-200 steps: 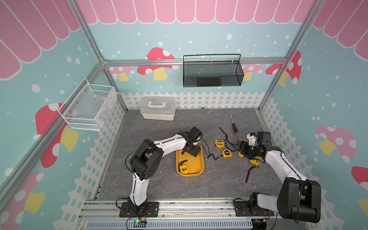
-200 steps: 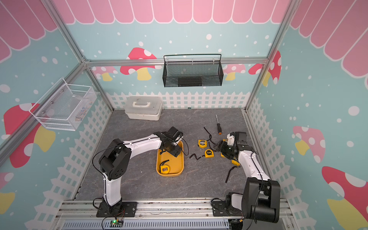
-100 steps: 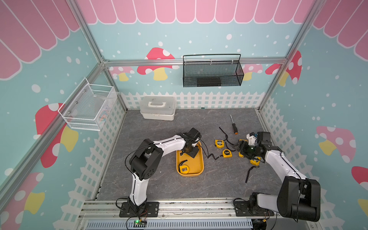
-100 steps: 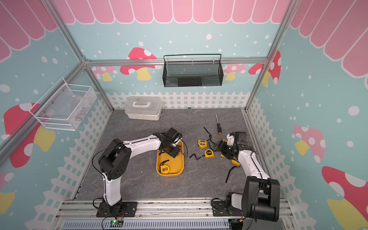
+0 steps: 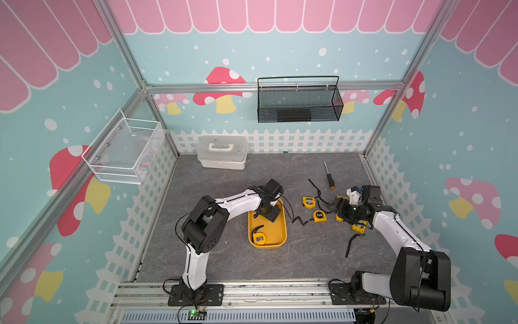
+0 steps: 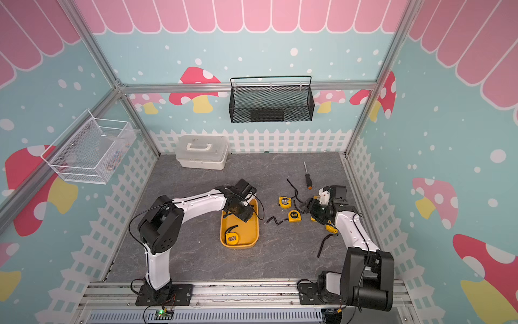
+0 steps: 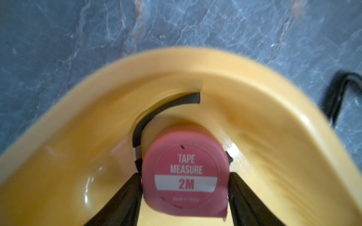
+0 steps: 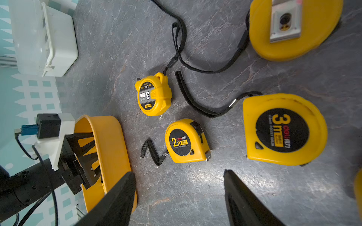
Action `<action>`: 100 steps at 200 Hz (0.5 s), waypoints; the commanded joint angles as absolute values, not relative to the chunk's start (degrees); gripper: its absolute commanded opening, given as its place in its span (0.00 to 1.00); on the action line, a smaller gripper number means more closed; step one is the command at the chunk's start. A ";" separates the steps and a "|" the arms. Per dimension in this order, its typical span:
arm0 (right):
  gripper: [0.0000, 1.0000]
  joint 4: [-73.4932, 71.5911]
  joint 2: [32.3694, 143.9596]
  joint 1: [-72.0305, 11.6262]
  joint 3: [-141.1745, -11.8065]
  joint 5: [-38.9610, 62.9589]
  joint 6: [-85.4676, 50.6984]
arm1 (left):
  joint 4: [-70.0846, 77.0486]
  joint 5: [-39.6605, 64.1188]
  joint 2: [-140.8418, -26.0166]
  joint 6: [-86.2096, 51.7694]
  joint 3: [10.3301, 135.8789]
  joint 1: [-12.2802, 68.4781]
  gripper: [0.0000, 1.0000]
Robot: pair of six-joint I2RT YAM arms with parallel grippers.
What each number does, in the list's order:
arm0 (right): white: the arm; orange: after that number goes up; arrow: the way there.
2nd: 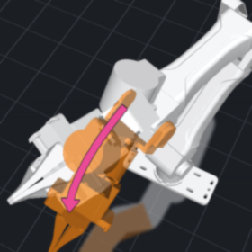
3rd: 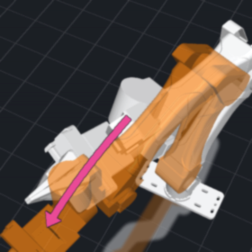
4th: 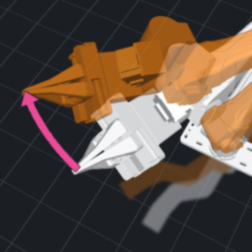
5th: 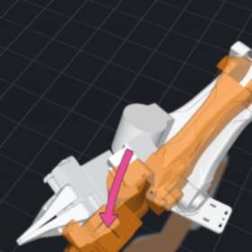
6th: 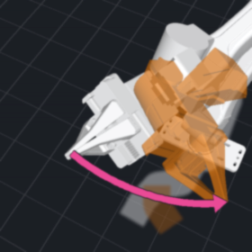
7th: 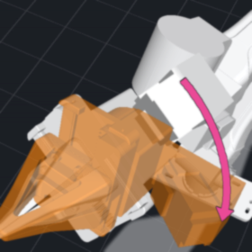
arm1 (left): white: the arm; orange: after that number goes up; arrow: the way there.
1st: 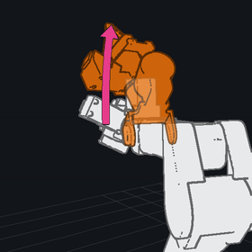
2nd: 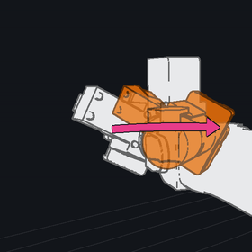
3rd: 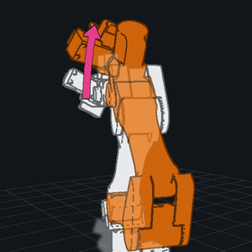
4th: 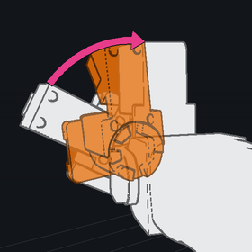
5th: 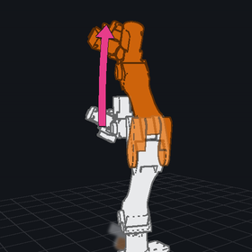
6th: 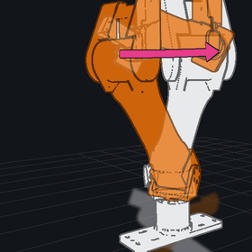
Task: Take the tape measure out of the storage box
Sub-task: Pick up the tape measure from the storage box.
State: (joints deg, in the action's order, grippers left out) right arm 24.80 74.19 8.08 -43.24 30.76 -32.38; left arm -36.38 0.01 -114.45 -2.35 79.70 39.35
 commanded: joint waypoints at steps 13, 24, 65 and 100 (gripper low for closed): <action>0.72 24.42 74.44 7.55 -42.81 31.20 -31.74 | -37.00 0.56 -116.59 -0.79 81.56 39.16 0.70; 0.72 24.35 74.53 7.55 -42.89 31.28 -31.81 | -36.99 0.96 -116.71 -0.70 81.47 39.13 0.70; 0.72 24.34 74.66 7.55 -42.84 31.46 -31.73 | -37.00 1.54 -117.07 -0.53 81.17 39.12 0.66; 0.72 24.32 74.53 7.52 -42.93 31.76 -31.57 | -36.96 1.54 -116.65 -0.88 81.20 39.03 0.63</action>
State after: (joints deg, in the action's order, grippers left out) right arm 24.73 74.19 8.08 -43.24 31.07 -32.38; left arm -36.40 0.51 -116.03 -1.45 80.40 39.33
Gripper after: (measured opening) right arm 0.718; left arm 0.640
